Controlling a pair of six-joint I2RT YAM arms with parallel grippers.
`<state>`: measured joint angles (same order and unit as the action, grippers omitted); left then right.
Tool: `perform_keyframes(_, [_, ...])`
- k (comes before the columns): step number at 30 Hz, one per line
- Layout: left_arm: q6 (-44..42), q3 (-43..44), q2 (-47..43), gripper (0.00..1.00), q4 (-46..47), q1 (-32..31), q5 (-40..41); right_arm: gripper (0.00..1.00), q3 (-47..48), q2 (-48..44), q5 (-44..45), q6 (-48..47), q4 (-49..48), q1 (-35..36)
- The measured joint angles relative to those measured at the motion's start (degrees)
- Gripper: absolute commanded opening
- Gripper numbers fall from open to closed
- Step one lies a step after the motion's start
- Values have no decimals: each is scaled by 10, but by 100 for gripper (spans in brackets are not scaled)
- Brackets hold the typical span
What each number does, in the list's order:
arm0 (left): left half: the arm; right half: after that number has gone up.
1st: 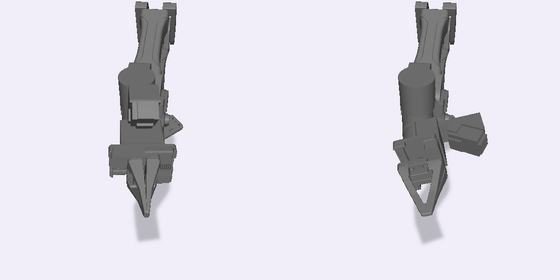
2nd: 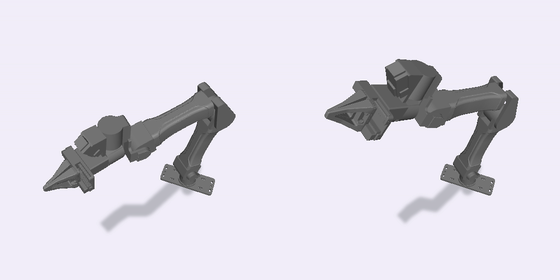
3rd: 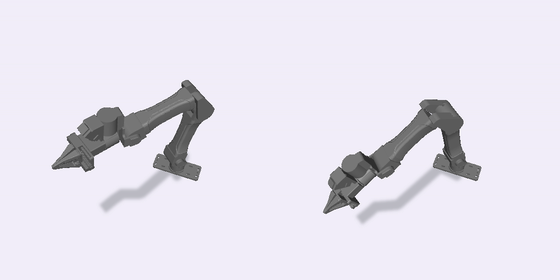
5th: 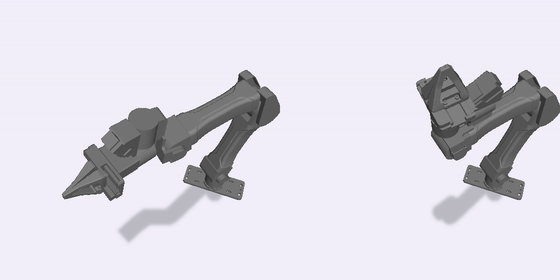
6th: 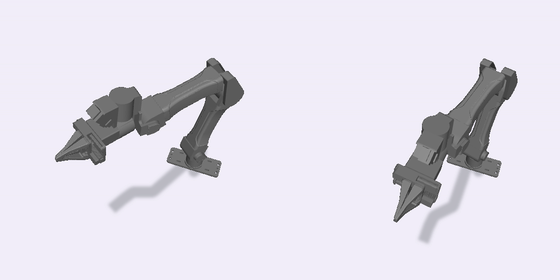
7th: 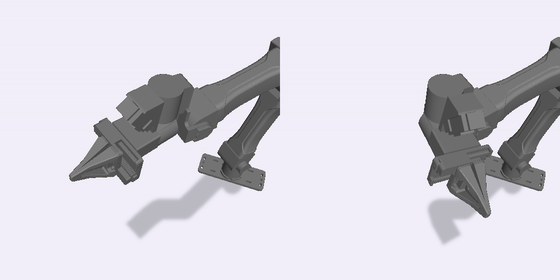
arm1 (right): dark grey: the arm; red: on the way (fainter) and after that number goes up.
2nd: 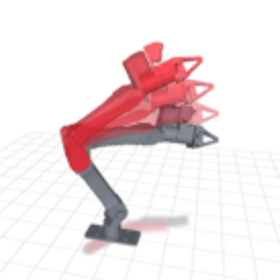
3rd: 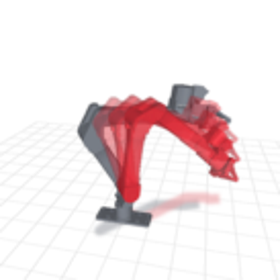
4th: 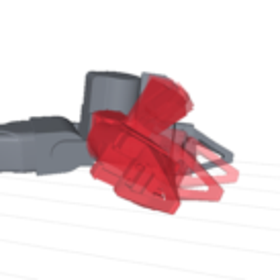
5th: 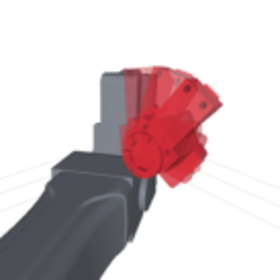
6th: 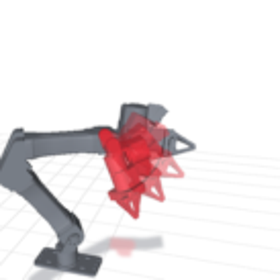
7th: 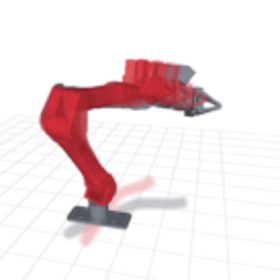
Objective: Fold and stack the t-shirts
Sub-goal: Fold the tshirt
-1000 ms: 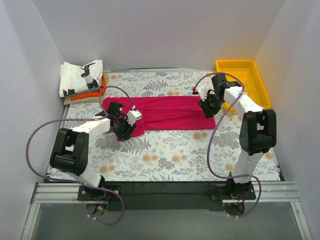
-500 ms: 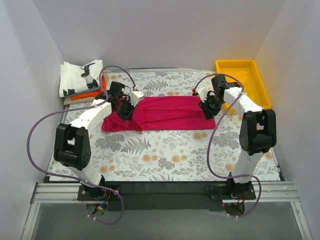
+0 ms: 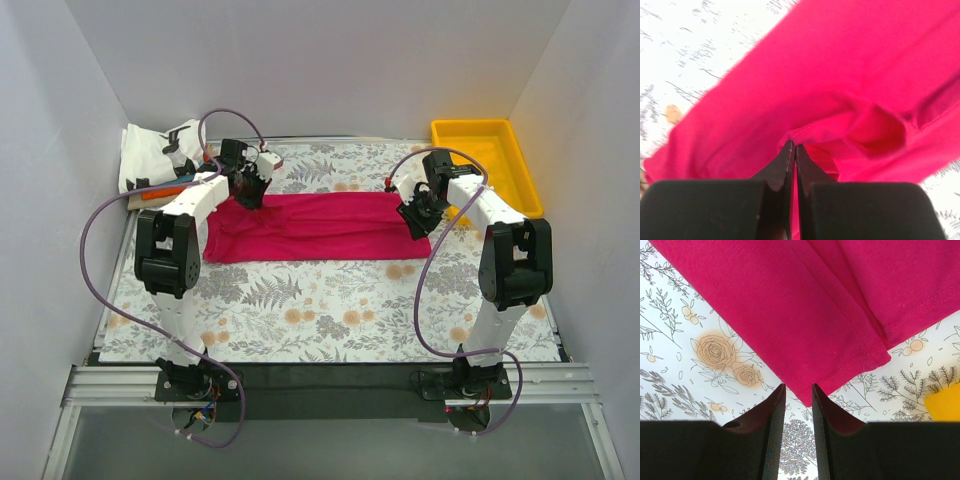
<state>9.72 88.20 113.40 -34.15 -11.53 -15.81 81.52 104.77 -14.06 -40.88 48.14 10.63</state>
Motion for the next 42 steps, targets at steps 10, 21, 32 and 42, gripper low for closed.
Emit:
perform_keyframes(10, [8,54,34,0,54,5,2,32,0,10,0,-4,0,0])
perform_keyframes(21, [13,80,100,47,44,11,0,34,0,23,0,-5,0,0])
perform_keyframes(32, [75,42,-2,42,35,75,-49,30,0,33,-3,1,-1,0])
perform_keyframes(42, [131,-36,-8,43,38,32,-86,27,0,51,-12,12,-1,5])
